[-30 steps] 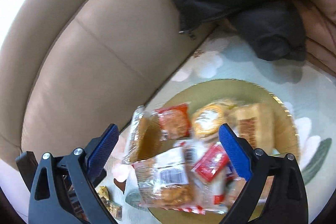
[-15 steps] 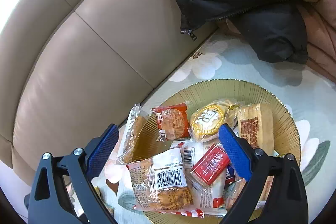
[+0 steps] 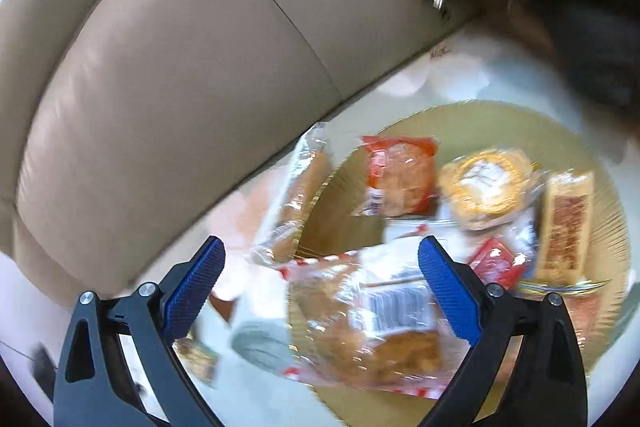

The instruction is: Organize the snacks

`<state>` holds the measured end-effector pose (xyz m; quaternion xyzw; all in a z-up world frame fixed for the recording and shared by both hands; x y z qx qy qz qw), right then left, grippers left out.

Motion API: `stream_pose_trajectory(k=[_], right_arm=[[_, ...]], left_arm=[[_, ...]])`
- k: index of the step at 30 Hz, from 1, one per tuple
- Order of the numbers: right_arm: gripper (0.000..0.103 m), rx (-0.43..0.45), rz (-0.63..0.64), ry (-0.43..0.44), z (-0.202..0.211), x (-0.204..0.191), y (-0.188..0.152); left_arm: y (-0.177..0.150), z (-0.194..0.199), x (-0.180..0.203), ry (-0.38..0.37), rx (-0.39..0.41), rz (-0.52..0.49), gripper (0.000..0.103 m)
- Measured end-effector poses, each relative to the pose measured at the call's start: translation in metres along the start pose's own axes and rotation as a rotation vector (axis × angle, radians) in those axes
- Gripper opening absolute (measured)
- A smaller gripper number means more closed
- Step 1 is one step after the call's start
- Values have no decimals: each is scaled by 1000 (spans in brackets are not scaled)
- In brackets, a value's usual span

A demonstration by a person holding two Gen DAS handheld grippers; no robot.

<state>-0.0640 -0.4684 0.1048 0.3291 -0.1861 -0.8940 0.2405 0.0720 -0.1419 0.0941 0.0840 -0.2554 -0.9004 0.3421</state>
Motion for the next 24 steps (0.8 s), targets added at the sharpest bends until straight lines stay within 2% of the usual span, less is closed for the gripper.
stream_pose_trajectory(k=[2,4,7,10,14,17,18,19,20,21,22,24], right_arm=[[96,72,69,-26,10,-15,14],[98,94,185,-74,9,-36,26],[98,-12,337,-186,-28,-59,43],[90,-140,432,-264,-71,-72,48],[90,-202,431,-388,-113,-67,60],[89,-311,490,-504,-142,-66,55],[73,-346,542,-547,-148,-69,49],[51,-366,574,-559,-151,-72,45],[36,-375,595,-560,-152,-75,40],[28,-335,595,-561,-147,-79,39],[26,-305,568,-544,-142,-82,38],[21,-304,530,-487,-137,-90,38]], left_arm=[[-4,-2,-1,-12,-13,-10,100],[-5,-5,-5,-5,-17,-8,100],[-5,-10,-12,-26,-26,18,100],[-5,-13,-15,-43,-25,32,100],[-6,-21,-19,-41,-44,37,100],[-7,-24,-23,-42,-56,58,100],[-7,-25,-25,-44,-56,65,100],[-7,-26,-26,-48,-56,72,100],[-7,-26,-27,-47,-58,77,100],[-7,-27,-27,-47,-59,80,100],[-7,-28,-27,-46,-61,81,100],[-8,-30,-26,-42,-66,79,100]])
Point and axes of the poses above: each gripper's, at about its wrist camera, not at the fingertips, and z roughly against the way its jaws point, x to its right, y to its top, the point moved 2 cm from there along -z, roughly the way its jaws point, and after that the axes turned 4 degrees about -z, right-handed, at the moved point
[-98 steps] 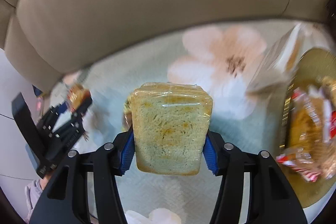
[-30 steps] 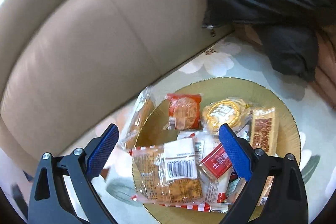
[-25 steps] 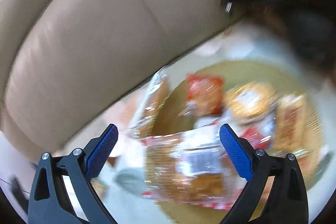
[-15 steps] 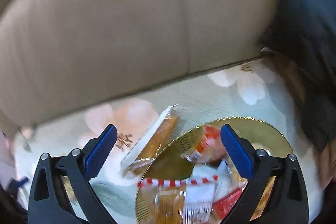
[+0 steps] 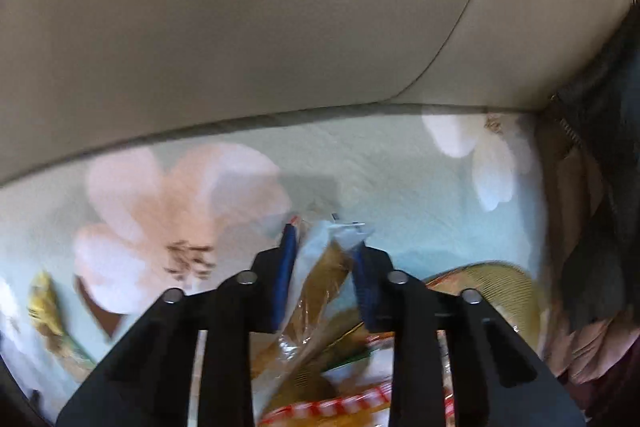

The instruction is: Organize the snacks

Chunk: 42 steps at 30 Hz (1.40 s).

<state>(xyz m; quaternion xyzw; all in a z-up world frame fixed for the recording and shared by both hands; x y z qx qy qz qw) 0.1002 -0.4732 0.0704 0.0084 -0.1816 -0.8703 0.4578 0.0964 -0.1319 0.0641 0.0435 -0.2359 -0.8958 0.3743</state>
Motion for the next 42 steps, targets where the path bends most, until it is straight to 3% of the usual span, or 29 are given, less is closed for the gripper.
stream_pose_trajectory(k=[8,13,14,16,17,19,22,26,28,30,32,36,39,42], right_arm=[[19,196,-176,274,98,48,-12],[20,297,-346,422,144,123,-46],[24,307,-365,415,140,135,-52],[54,247,-402,337,114,161,-66],[81,186,-422,286,97,172,-74],[80,111,-479,188,69,196,-93],[80,180,-519,195,81,205,-108],[89,323,-388,280,127,165,-104],[94,373,-248,338,149,116,-99],[98,393,-82,395,160,57,-97],[98,351,125,459,152,-12,-100],[97,240,401,445,102,-114,-126],[96,156,508,478,65,-159,-153],[95,107,642,415,33,-185,-168]], left_arm=[[1,10,5,5,45,-27,100],[-1,15,11,43,76,-45,100],[-2,16,12,39,84,-42,100],[-1,18,11,34,98,-26,100],[-1,18,11,45,100,-20,100],[2,16,6,76,92,-9,100],[9,13,-7,105,84,23,100],[28,6,-18,136,78,47,100],[37,2,-15,155,83,19,100],[44,-5,-13,122,73,5,100],[50,-21,-12,59,32,22,100],[50,-50,-21,-41,-32,108,100],[48,-65,-26,-60,-59,138,100],[45,-75,-23,-105,-49,120,100]])
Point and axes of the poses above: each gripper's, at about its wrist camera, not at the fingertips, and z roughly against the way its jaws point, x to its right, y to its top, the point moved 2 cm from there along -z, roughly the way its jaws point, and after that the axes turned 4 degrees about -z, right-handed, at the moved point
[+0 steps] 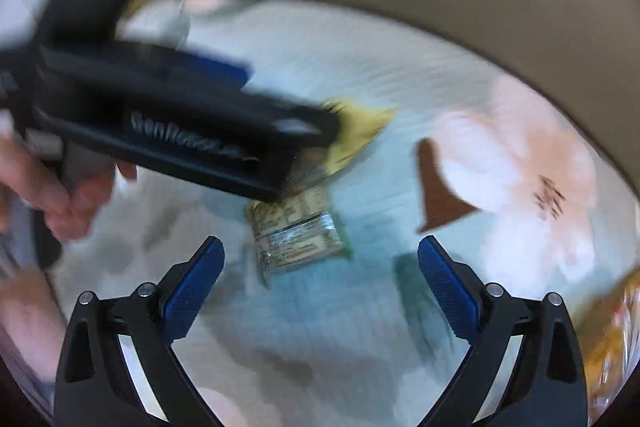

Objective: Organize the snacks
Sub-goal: 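Grasp the yellow peanut bag with the left tool while the right tool grasps the small clear packet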

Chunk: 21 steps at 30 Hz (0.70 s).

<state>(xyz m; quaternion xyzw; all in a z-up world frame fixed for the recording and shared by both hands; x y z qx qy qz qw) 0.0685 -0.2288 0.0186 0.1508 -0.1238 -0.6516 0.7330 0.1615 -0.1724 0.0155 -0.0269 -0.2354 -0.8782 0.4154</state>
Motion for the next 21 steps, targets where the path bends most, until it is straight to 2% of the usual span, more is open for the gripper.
stream_pose_trajectory(k=[3,6,9,16,19,21], right_arm=[[94,-27,-9,-25,-20,2,3],[93,10,-48,-24,-25,6,-1],[92,30,-6,-82,-27,-5,-2],[91,41,-23,-70,-29,-8,0],[90,38,-27,-73,-18,4,-3],[84,37,-29,-70,-16,5,-3]], left_arm=[[-4,-14,4,16,-17,-38,100],[-11,-22,11,74,-8,-111,100],[-14,-27,20,127,-2,-170,100],[-14,-28,18,143,-8,-171,100],[-14,-29,19,146,-1,-164,100],[-14,-31,21,148,0,-165,100]])
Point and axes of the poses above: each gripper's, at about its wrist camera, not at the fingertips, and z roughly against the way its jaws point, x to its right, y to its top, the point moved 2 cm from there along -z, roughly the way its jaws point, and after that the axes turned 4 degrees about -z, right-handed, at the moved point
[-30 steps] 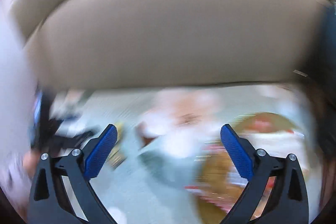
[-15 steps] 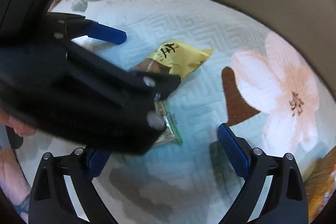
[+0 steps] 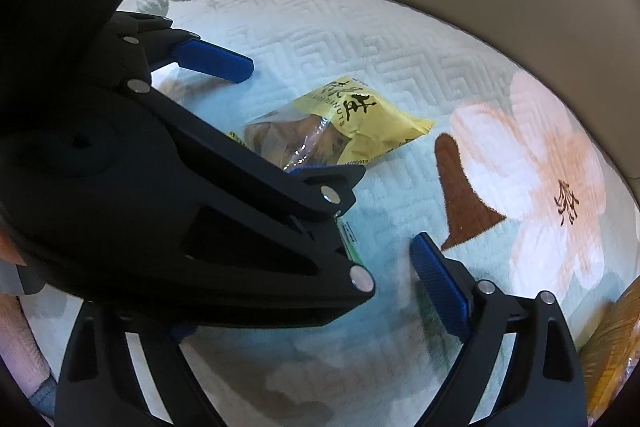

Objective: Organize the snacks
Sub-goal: 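Grasp the yellow peanut bag with the left tool while the right tool grasps the small clear packet, then carry both held packets over the gold plate with both tools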

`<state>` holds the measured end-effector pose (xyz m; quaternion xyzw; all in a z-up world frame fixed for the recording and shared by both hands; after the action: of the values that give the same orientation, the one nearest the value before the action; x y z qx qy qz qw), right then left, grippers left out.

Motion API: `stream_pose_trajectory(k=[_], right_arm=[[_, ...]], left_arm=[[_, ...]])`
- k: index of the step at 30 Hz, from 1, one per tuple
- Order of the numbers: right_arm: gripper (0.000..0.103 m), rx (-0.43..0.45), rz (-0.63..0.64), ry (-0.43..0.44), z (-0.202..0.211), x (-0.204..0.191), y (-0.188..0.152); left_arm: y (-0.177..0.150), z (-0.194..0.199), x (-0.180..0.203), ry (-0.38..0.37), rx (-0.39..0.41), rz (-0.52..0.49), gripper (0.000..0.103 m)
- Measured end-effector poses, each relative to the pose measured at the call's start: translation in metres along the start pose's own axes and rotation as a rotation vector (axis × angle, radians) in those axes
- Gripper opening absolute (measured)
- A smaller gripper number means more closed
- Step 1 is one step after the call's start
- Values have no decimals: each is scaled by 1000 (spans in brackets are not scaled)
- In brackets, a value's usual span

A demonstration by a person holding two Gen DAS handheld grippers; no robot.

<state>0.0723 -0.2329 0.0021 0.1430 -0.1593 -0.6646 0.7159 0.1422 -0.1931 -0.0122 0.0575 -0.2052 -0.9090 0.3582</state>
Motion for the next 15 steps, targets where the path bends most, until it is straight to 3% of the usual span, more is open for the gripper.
stream_pose_trajectory(k=[1,3,4,5,6,9,15], right_arm=[[80,0,1,4,0,0,0],[57,2,17,22,4,0,0],[54,5,27,29,6,-4,1],[53,4,31,23,8,-6,1],[52,3,28,23,9,-10,1],[51,-4,-2,62,9,-9,1],[51,50,-92,70,37,14,8]], left_arm=[[-1,1,1,1,2,-3,100],[-2,0,6,0,22,-8,98],[-5,3,3,7,44,-7,75],[-7,6,2,55,61,-8,44],[-10,8,-1,118,66,-13,44],[-15,12,-11,66,83,45,42],[-26,36,-25,135,66,90,42]])
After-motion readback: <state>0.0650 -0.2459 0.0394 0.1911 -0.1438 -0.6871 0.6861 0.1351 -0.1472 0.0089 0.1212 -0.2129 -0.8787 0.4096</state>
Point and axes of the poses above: each gripper's, at about its wrist camera, not at the fingertips, and z roughly against the way its jaws point, x to its right, y to its top, the point moved 2 cm from there along -z, roughly the way its jaws point, and after that the axes turned 4 degrees about -z, right-handed, at the moved point
